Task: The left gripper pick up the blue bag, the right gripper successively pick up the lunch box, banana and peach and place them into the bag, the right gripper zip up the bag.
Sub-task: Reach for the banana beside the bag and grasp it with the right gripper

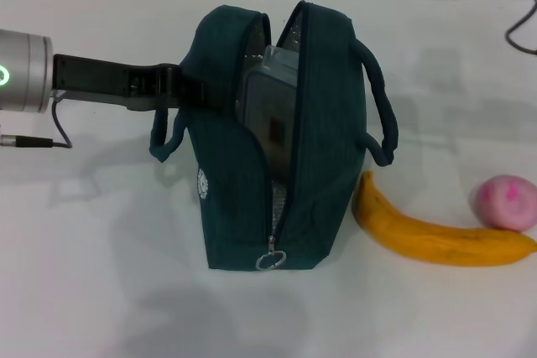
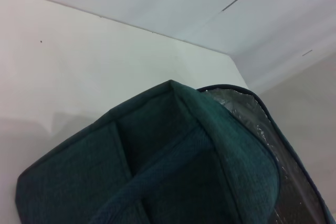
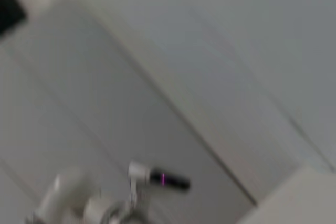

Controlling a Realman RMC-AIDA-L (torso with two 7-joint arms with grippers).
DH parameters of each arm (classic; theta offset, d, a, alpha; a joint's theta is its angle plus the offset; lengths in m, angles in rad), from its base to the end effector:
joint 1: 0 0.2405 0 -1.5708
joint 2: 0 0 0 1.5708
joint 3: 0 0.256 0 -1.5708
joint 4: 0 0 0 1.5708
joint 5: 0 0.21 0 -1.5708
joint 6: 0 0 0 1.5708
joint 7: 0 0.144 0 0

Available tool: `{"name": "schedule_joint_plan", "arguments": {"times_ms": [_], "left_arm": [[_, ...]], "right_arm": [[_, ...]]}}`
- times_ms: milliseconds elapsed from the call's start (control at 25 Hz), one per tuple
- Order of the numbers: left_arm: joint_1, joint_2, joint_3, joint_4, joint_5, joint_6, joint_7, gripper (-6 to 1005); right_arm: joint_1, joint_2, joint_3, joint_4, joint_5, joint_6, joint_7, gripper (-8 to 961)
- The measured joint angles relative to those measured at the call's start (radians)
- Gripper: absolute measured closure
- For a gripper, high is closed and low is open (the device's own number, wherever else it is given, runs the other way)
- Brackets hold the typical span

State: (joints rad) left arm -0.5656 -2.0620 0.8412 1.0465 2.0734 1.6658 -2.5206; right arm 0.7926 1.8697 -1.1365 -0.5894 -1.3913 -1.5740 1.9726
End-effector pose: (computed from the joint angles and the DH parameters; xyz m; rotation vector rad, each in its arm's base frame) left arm -0.2079 0.3507 0.0422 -2.5325 -1.6606 -0.5405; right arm 0.1329 0.3979 0.0506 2.7274 -0.9311 -1.0477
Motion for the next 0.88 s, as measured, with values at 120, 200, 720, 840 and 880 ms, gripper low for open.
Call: {"name": "schedule_joint_plan", "arguments": {"times_ms": [120,200,720,840,880], "left_arm": [[0.0,0.0,-0.001,0.0,-0.001,0.0,0.0,957],[0.001,0.0,-0.001,0.0,-0.001,0.0,0.0,957],[-0.006,0.004,-0.001,0.0,-0.003,0.001,-0.035,957],[-0.006,0.002,-0.016,-0.001,-0.004,0.001,-0.036,957],[-0.006,0.001,-0.021,-0.001,-0.004,0.001,-0.036,957]], "right_arm": [[0.002,-0.034,0.003,-0.128,-0.135,-0.035,0.075,98],[0.009,-0.054,0.004,-0.211,-0.214,-0.064,0.121,90],[0.202,-0.007,0.002,-0.591,-0.844,-0.383,0.35,94],[0.226,0.082,-0.031,-0.64,-1.05,-0.406,0.351,94],[0.232,0.101,-0.044,-0.642,-1.092,-0.407,0.35,94]]}}
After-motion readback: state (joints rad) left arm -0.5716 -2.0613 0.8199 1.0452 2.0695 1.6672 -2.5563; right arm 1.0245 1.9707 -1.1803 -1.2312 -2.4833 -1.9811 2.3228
